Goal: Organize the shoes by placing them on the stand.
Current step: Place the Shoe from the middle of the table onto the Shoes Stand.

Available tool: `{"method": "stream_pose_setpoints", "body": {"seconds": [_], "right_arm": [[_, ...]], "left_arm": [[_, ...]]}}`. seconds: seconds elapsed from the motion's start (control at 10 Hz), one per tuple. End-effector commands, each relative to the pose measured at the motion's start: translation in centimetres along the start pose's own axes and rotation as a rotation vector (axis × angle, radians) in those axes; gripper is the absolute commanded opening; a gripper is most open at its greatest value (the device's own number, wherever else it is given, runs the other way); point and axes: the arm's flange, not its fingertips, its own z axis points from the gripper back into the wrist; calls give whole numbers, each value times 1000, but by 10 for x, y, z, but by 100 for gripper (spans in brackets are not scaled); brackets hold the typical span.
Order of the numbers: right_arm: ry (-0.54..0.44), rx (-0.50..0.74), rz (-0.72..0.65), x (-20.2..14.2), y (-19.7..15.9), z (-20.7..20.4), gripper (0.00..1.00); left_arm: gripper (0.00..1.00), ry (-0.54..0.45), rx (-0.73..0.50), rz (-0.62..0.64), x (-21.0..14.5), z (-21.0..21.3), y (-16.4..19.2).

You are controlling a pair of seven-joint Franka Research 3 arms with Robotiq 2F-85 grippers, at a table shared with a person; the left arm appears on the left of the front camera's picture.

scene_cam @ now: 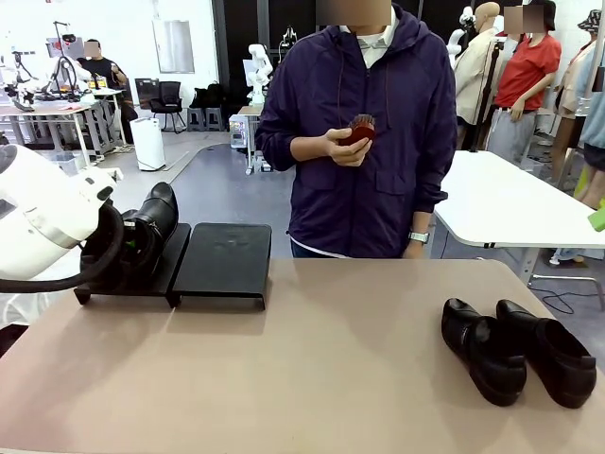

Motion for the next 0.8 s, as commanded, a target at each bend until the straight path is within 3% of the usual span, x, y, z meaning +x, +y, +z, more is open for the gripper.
{"method": "stream_pose_setpoints", "body": {"seconds": [0.0,0.2,0.3,0.4,0.7], "right_arm": [[4,19,14,2,0,2,100],[4,19,14,2,0,2,100],[4,19,14,2,0,2,100],[4,19,14,2,0,2,100],[4,19,14,2,0,2,100]], "left_arm": [[0,1,-12,-12,0,-9,8],[0,12,-11,-7,0,-11,8],[43,14,-12,-2,-1,-11,8],[100,12,-12,-4,-1,-11,8],[100,6,-17,-17,-2,-11,6]]}}
